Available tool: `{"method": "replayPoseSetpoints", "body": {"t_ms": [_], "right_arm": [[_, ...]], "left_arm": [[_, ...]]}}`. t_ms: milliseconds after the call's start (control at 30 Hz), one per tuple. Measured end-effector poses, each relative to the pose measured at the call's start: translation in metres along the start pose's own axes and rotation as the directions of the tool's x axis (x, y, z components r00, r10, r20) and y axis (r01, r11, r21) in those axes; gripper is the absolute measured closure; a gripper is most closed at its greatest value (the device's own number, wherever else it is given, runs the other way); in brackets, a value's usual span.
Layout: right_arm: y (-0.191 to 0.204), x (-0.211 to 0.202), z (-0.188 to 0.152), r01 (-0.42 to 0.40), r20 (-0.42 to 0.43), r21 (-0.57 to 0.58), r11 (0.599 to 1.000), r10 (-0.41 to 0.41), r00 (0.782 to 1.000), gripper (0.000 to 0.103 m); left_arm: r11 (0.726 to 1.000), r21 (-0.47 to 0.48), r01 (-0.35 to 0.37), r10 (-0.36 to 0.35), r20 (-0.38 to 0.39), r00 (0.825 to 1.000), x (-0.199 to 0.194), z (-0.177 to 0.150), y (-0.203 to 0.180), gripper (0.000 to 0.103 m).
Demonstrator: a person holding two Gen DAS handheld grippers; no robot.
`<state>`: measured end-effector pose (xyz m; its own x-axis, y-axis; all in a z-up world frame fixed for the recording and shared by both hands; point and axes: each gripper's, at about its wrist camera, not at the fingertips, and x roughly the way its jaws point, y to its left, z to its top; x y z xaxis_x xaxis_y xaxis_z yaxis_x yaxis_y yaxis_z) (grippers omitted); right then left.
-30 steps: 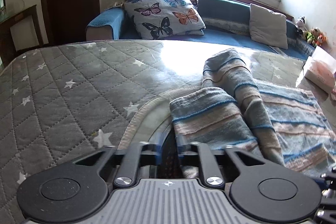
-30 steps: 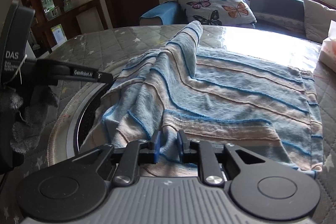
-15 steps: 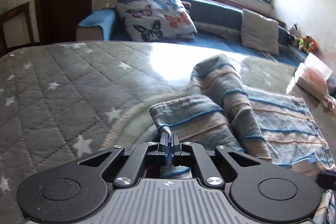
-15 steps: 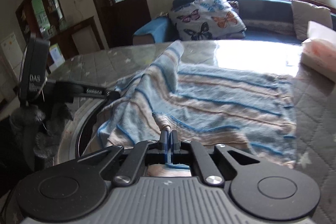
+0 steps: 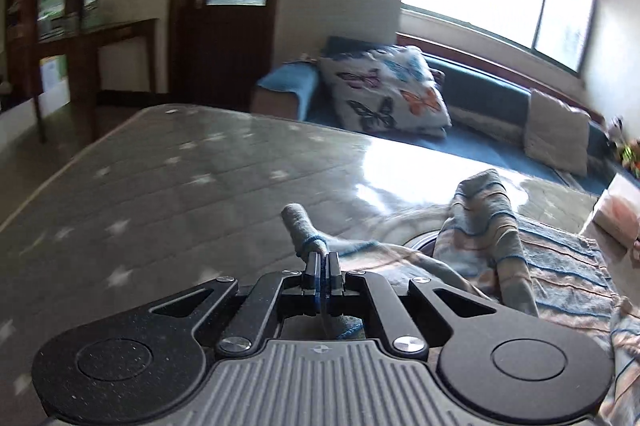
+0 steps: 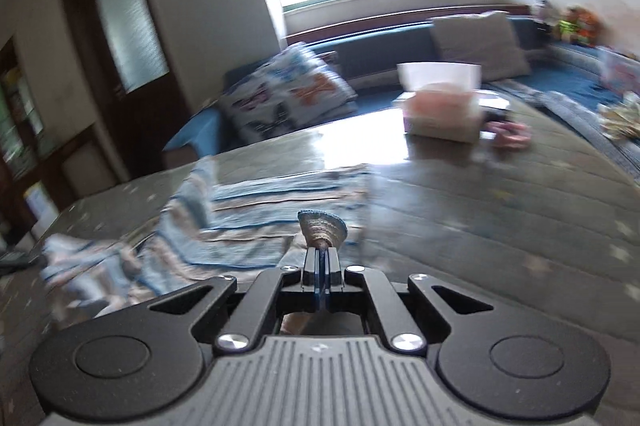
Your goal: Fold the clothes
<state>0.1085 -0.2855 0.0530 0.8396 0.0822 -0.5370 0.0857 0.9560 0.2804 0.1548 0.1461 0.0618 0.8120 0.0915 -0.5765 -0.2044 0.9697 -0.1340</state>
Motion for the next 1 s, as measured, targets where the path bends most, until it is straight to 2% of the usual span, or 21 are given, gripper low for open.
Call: {"method": "replayPoseSetpoints", "body": {"t_ms": [200, 367, 533, 633, 667, 767, 833, 900, 967, 1000], "right_arm": [[-0.035, -0.029, -0.022, 0.050, 0.000, 0.068, 0.996, -0.050, 0.999, 0.101], [-0.056, -0.050, -0.042, 0.082, -0.013, 0.093, 0.992, -0.082, 0.997, 0.101], [-0.074, -0.060, -0.056, 0.123, -0.056, 0.100, 0.987, -0.118, 0.991, 0.101], [-0.080, -0.057, -0.062, 0.130, -0.088, 0.098, 0.987, -0.122, 0.989, 0.100], [-0.081, -0.057, -0.063, 0.133, -0.091, 0.093, 0.987, -0.125, 0.988, 0.099], [-0.084, -0.059, -0.060, 0.162, -0.074, 0.083, 0.983, -0.156, 0.985, 0.095], [-0.082, -0.058, -0.056, 0.168, -0.066, 0.070, 0.983, -0.164, 0.984, 0.094], [-0.080, -0.055, -0.053, 0.166, -0.063, 0.056, 0.985, -0.162, 0.985, 0.093], [-0.076, -0.051, -0.051, 0.153, -0.066, 0.043, 0.987, -0.150, 0.986, 0.089], [-0.072, -0.048, -0.051, 0.144, -0.071, 0.030, 0.989, -0.141, 0.987, 0.084]], "left_arm": [[0.996, -0.050, -0.075, 0.075, -0.010, 0.997, -0.060, -0.030, 0.035, 0.101], [0.987, -0.090, -0.136, 0.129, -0.081, 0.988, -0.095, -0.068, 0.053, 0.101], [0.981, -0.098, -0.170, 0.148, -0.200, 0.969, -0.102, -0.105, 0.056, 0.101], [0.981, -0.069, -0.181, 0.161, -0.228, 0.960, -0.102, -0.111, 0.056, 0.100], [0.981, -0.062, -0.184, 0.166, -0.230, 0.959, -0.103, -0.111, 0.055, 0.097], [0.979, -0.046, -0.201, 0.186, -0.219, 0.958, -0.105, -0.106, 0.057, 0.094], [0.975, -0.037, -0.218, 0.207, -0.205, 0.957, -0.110, -0.106, 0.059, 0.087], [0.969, -0.041, -0.242, 0.230, -0.195, 0.954, -0.112, -0.103, 0.063, 0.071], [0.966, -0.048, -0.255, 0.242, -0.184, 0.953, -0.113, -0.100, 0.067, 0.068], [0.966, -0.047, -0.254, 0.242, -0.178, 0.954, -0.112, -0.097, 0.067, 0.068]]}}
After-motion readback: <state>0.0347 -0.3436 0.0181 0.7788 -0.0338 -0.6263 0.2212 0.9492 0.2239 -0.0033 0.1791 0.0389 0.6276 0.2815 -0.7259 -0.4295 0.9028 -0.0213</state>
